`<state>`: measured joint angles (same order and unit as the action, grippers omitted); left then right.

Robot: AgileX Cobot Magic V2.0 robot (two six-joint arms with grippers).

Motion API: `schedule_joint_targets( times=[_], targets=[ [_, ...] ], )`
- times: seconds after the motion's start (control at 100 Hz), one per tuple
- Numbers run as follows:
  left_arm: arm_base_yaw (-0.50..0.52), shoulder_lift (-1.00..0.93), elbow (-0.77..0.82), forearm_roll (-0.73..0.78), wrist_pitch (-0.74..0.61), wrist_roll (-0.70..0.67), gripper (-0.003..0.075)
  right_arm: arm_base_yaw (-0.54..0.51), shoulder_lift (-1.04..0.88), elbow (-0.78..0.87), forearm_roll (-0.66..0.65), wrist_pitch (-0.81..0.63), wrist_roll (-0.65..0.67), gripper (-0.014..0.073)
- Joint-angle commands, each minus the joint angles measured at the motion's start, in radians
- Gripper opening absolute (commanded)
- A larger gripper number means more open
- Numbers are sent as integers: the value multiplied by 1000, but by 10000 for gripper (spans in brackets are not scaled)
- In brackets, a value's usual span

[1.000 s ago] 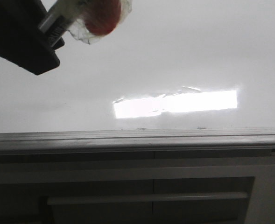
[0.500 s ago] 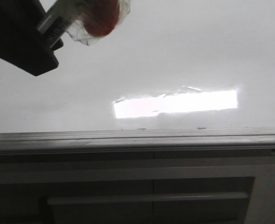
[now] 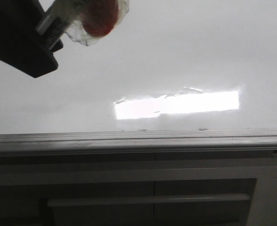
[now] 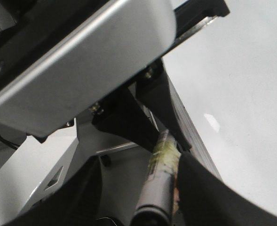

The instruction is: Write number 0 on whiteboard

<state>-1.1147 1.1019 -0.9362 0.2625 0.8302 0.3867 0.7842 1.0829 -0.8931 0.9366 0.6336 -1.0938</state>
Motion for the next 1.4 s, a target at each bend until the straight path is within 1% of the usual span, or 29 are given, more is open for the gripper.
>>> schedule_joint_targets(
  times=[0.0, 0.23, 0.28, 0.56, 0.7, 0.87, 0.98, 1.05, 1.1, 1.15, 1.17, 1.2, 1.25, 1.3, 1.39],
  targets=[
    [-6, -22, -27, 10, -57, -4, -20, 1, 4, -37, 72, -20, -10, 306],
    [-6, -22, -27, 10, -59, -4, -20, 1, 21, -37, 73, -23, -10, 304],
    [-6, -22, -27, 10, -59, -4, -20, 1, 21, -37, 73, -23, -10, 286],
    [-6, -22, -27, 10, -59, -4, -20, 1, 25, -37, 73, -28, -10, 36],
    [-6, -22, -27, 10, -59, -4, -20, 1, 25, -37, 73, -28, -11, -62],
    [-6, -22, -27, 10, -59, -17, -20, 1, 25, -37, 73, -44, -11, -68],
    [-6, -33, -29, 21, -73, -130, -13, 1, 25, -37, 62, -67, -11, -68],
    [-6, -54, -29, 27, -87, -175, 45, 1, 25, -37, 55, -74, -11, -67],
    [-6, -75, -29, 29, -106, -205, 122, 1, 25, -37, 45, -74, -11, -67],
    [-6, -99, -29, 29, -115, -237, 227, 1, 21, -37, 29, -74, -11, -67],
    [-6, -111, -29, 29, -117, -254, 254, 1, 20, -37, 22, -74, -11, -65],
    [-6, -126, -29, 29, -118, -279, 314, 1, 16, -35, 17, -74, -11, -63],
    [-6, -154, -29, 29, -118, -311, 372, 1, 10, -35, 17, -79, -11, -53],
    [-6, -183, -29, 29, -118, -334, 395, 1, 0, -34, 15, -85, -11, -48],
    [-6, -231, -29, 27, -118, -357, 390, 1, -18, -33, 3, -106, -11, -48]
  ],
)
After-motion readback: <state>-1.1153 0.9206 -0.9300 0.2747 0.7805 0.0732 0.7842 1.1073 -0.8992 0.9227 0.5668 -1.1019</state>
